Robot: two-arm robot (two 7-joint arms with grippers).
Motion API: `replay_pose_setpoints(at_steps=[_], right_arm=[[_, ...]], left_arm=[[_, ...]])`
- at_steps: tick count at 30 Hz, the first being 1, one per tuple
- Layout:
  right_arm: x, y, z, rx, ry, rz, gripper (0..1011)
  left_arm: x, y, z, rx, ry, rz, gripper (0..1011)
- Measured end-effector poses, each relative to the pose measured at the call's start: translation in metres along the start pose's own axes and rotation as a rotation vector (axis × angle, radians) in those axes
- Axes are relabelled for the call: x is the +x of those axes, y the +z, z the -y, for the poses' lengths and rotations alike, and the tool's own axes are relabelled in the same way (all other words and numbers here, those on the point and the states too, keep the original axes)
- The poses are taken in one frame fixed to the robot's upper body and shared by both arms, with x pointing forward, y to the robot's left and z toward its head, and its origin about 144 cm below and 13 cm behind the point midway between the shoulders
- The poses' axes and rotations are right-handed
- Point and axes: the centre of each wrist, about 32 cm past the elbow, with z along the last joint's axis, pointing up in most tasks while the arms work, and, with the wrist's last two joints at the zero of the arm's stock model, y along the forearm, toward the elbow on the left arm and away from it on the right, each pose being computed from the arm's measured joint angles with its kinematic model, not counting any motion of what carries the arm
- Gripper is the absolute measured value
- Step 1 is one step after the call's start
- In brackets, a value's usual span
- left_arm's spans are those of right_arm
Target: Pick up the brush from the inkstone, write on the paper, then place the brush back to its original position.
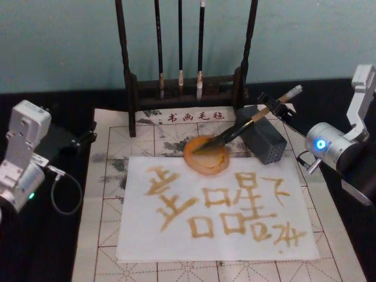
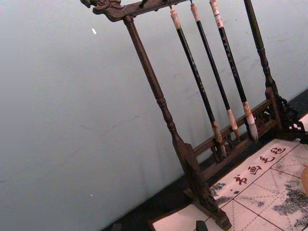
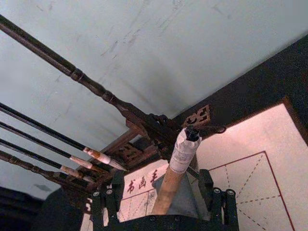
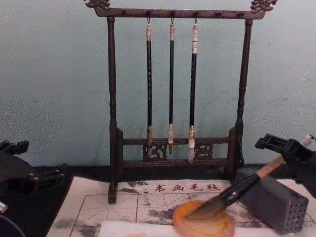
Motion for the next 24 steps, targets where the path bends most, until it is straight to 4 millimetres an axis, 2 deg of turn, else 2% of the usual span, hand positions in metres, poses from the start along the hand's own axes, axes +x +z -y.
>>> replay_pose_setpoints(at_steps=[6,9,13,17,19,22,24], right_arm=[[-0.0001,0.0003,0.0000,0.000,0.001,-0.001,1000],[-0.0001,0.0003,0.0000,0.000,0.001,-0.001,964],[-0.0001,0.0003,0.0001,-0.001,0.001,-0.001,886],[0.0000,0.0002,0.0001,-0.001,0.002,-0.002,744],[0.0000,0.0001,0.0001,-0.001,0.002,-0.002,716],[0.0001,0.0001,0.0002,-0.001,0.002,-0.002,586],[0.0002,0.0001,0.0002,-0.002,0.002,-0.002,549]], left_arm=[[0.0000,0.0000,0.0000,0.000,0.000,0.000,1001],[0.0000,0.0000,0.0000,0.000,0.000,0.000,1001],[0.0000,0.0000,0.0000,0.000,0.000,0.000,1001],[0.0000,0.0000,0.0000,0.000,0.000,0.000,1001],[0.0000,0.0000,0.0000,0.000,0.000,0.000,1001],[0.0000,0.0000,0.0000,0.000,0.000,0.000,1001],[0.0000,0.0000,0.0000,0.000,0.000,0.000,1001]])
